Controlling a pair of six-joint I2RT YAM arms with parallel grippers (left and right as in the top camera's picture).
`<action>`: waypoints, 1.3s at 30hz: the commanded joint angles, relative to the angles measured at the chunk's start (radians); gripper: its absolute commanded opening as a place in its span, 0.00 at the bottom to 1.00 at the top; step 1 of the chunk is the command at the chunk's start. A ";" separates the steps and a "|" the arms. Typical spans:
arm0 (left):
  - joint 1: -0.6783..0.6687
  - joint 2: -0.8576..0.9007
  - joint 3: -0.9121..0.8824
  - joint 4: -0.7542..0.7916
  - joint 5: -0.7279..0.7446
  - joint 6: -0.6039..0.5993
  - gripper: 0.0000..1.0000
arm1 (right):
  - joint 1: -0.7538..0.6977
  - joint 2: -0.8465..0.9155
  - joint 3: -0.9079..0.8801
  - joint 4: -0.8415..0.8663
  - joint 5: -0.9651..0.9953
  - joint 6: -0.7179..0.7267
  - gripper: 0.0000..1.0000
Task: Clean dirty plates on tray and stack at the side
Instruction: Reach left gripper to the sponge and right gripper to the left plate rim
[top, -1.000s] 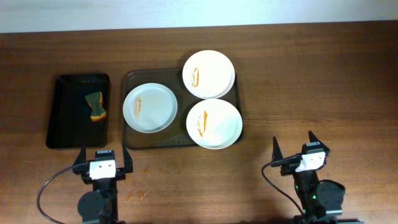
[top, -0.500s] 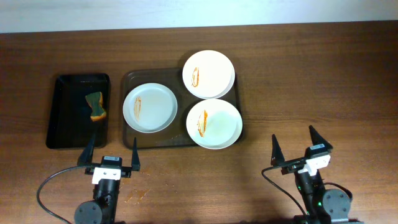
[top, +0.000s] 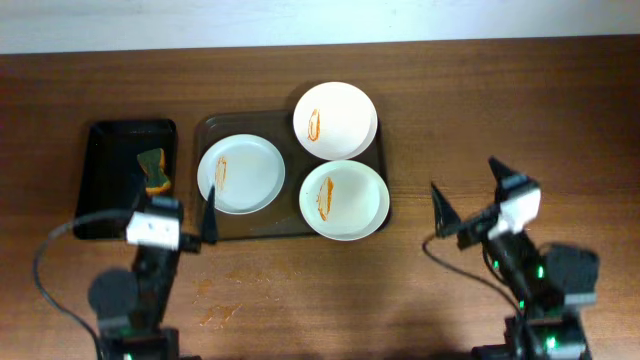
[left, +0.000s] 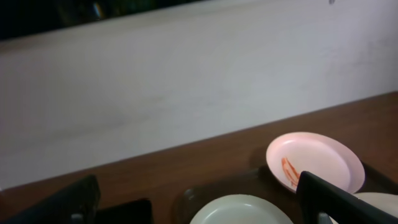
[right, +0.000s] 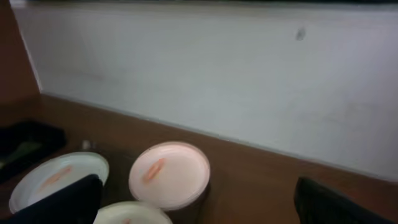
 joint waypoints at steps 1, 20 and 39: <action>-0.004 0.234 0.179 -0.026 0.056 -0.013 0.99 | 0.008 0.175 0.145 -0.055 -0.072 0.011 0.98; 0.024 1.121 1.236 -1.069 0.042 0.080 0.99 | 0.322 1.160 1.050 -0.486 -0.133 0.307 0.98; 0.156 1.219 1.236 -1.111 -0.351 -0.320 0.99 | 0.609 1.662 1.571 -0.911 0.204 0.435 0.86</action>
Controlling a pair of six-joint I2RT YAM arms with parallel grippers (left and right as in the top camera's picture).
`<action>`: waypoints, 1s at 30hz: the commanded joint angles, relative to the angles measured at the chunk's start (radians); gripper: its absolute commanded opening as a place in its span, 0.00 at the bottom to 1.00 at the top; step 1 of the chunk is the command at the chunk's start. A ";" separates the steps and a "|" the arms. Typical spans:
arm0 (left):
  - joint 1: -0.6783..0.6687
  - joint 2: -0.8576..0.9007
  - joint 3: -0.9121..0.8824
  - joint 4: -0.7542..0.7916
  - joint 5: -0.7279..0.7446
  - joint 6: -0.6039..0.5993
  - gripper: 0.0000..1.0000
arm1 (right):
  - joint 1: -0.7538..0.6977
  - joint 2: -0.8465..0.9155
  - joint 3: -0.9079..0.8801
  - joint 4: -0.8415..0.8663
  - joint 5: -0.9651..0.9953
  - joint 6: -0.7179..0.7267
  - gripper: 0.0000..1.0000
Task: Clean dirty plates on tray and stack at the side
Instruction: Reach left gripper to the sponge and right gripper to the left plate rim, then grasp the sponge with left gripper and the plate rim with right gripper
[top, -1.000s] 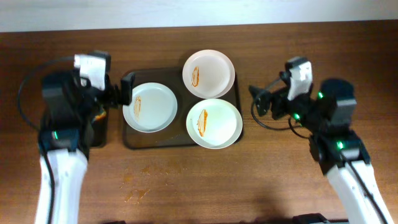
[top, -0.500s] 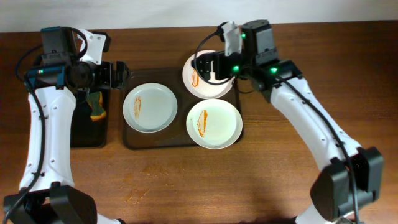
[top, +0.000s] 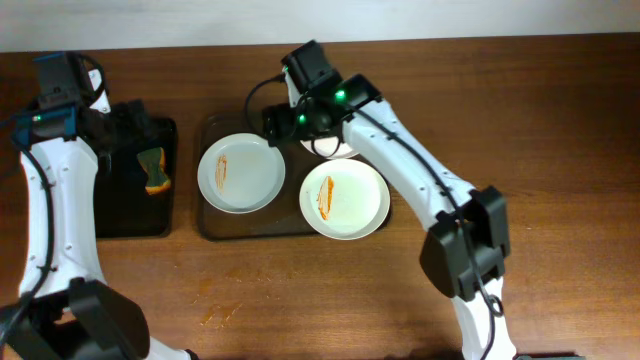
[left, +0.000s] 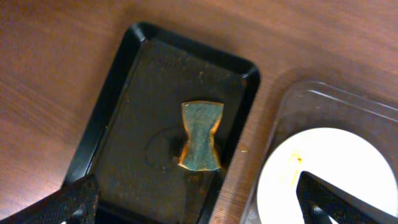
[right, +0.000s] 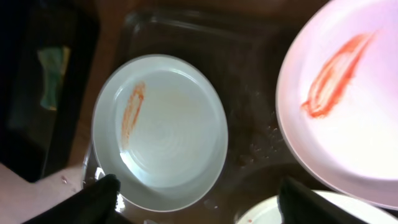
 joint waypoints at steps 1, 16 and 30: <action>0.009 0.061 0.014 -0.006 -0.018 -0.026 0.99 | 0.040 0.046 0.023 0.019 0.032 0.011 0.98; 0.019 0.295 0.013 0.003 -0.013 0.120 0.95 | 0.042 0.151 -0.003 0.063 0.036 0.106 0.41; 0.019 0.298 0.013 0.014 -0.014 0.120 0.95 | 0.057 0.235 -0.003 0.049 0.080 0.211 0.22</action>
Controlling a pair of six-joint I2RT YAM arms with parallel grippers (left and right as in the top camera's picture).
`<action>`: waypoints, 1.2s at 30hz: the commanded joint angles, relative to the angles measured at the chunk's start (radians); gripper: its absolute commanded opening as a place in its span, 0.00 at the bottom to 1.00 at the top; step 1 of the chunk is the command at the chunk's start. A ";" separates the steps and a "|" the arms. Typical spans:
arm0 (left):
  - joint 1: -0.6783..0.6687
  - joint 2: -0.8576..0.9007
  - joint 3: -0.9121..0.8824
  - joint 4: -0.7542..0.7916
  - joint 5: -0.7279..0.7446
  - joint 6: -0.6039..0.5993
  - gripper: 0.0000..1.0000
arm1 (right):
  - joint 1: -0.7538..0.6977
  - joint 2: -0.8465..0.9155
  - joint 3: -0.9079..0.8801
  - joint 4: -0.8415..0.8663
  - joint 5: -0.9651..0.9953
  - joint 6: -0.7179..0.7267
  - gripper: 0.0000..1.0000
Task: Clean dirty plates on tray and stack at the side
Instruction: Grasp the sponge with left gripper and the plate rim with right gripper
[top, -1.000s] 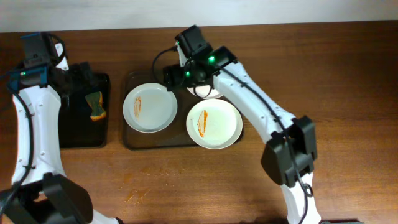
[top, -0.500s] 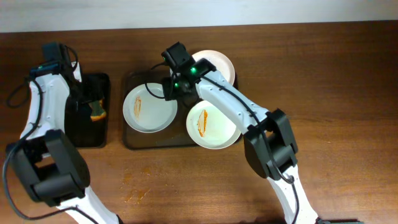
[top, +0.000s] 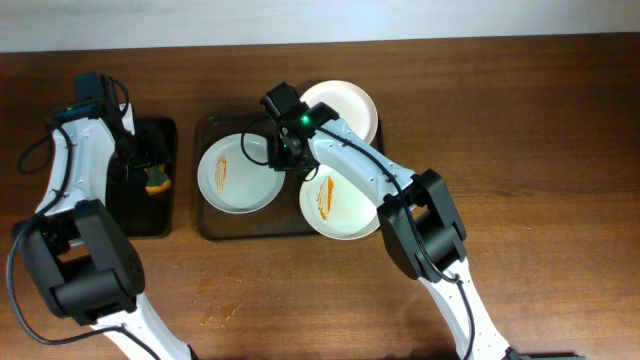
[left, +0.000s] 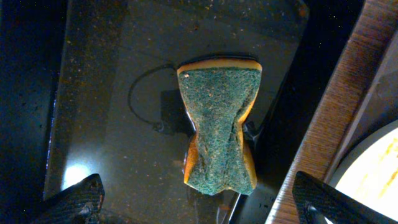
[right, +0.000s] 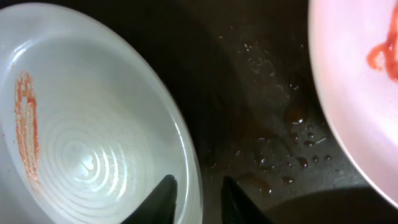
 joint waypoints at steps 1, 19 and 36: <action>0.006 0.007 0.013 0.007 -0.008 0.019 0.95 | 0.026 0.016 -0.003 -0.002 0.016 0.024 0.22; 0.006 0.027 0.013 0.023 -0.002 0.003 0.84 | 0.042 0.060 -0.003 0.047 0.043 0.040 0.04; 0.006 0.196 0.013 0.113 0.130 0.020 0.30 | 0.042 0.060 -0.003 0.035 0.041 0.038 0.04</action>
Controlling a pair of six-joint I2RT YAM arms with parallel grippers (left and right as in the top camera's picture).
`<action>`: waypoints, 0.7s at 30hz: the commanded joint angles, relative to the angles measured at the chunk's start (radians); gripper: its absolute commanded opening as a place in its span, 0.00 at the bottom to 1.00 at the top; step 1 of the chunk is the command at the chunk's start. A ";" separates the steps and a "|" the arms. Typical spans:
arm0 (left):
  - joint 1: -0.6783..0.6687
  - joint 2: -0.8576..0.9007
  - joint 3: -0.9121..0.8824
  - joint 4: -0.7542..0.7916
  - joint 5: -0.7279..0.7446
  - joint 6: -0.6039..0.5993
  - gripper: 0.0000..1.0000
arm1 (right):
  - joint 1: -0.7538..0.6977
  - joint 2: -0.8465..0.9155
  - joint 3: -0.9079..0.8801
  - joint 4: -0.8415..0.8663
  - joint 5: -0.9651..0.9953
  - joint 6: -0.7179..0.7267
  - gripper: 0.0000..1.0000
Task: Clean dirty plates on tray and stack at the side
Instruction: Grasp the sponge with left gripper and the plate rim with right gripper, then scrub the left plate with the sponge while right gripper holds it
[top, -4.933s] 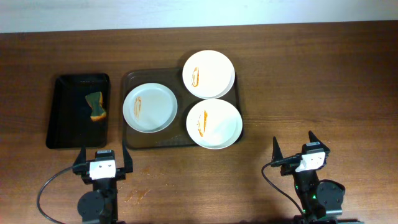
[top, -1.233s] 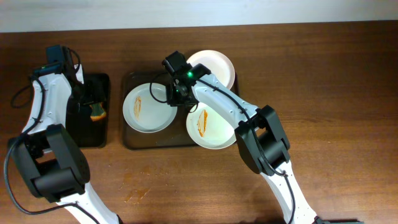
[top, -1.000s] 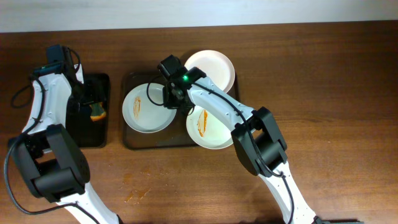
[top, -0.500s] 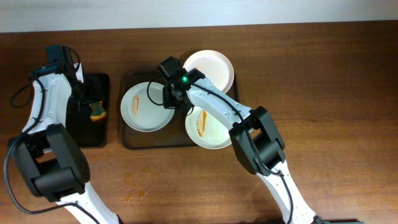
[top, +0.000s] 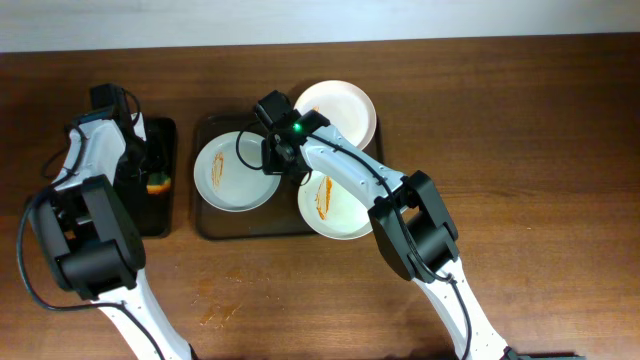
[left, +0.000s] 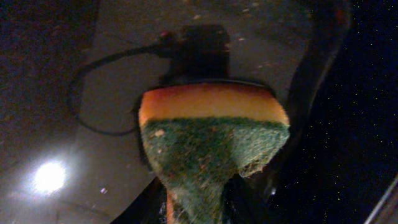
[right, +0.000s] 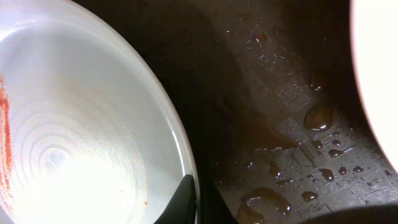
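Three white plates smeared with red sauce lie on the dark tray (top: 250, 226): a left plate (top: 232, 175), a back plate (top: 338, 108) and a front plate (top: 345, 208). My right gripper (top: 283, 168) is shut on the left plate's right rim (right: 180, 155), one finger inside and one outside (right: 196, 198). The green and orange sponge (left: 211, 155) lies in the black tray (top: 135, 215). My left gripper (left: 199, 208) is shut on it, with the sponge pinched narrow between the fingers. In the overhead view the left gripper (top: 152, 165) covers most of the sponge.
Water drops stand on the dark tray's floor (right: 286, 124) beside the held plate. The black tray's floor (left: 81, 93) is wet and shiny. A small orange stain (top: 218, 315) marks the brown table near the front. The white wall runs along the back.
My left gripper was open above the sponge and is now low and shut on it. My right gripper's fingers straddled the left plate's rim and are now shut on it.
Both arms first stood open at the table's near edge. Then the left arm was above the black tray and the right arm above the plates. Then each hung open close over its target, and now each holds it.
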 joint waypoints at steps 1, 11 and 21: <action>0.005 0.039 0.009 0.013 0.056 0.052 0.27 | 0.012 0.026 -0.003 -0.007 0.000 -0.002 0.04; 0.004 0.023 0.209 -0.202 0.046 0.086 0.01 | -0.018 0.012 -0.002 -0.026 -0.088 -0.043 0.04; -0.093 0.021 0.340 -0.351 0.347 0.241 0.01 | -0.047 0.012 -0.002 -0.033 -0.161 -0.071 0.04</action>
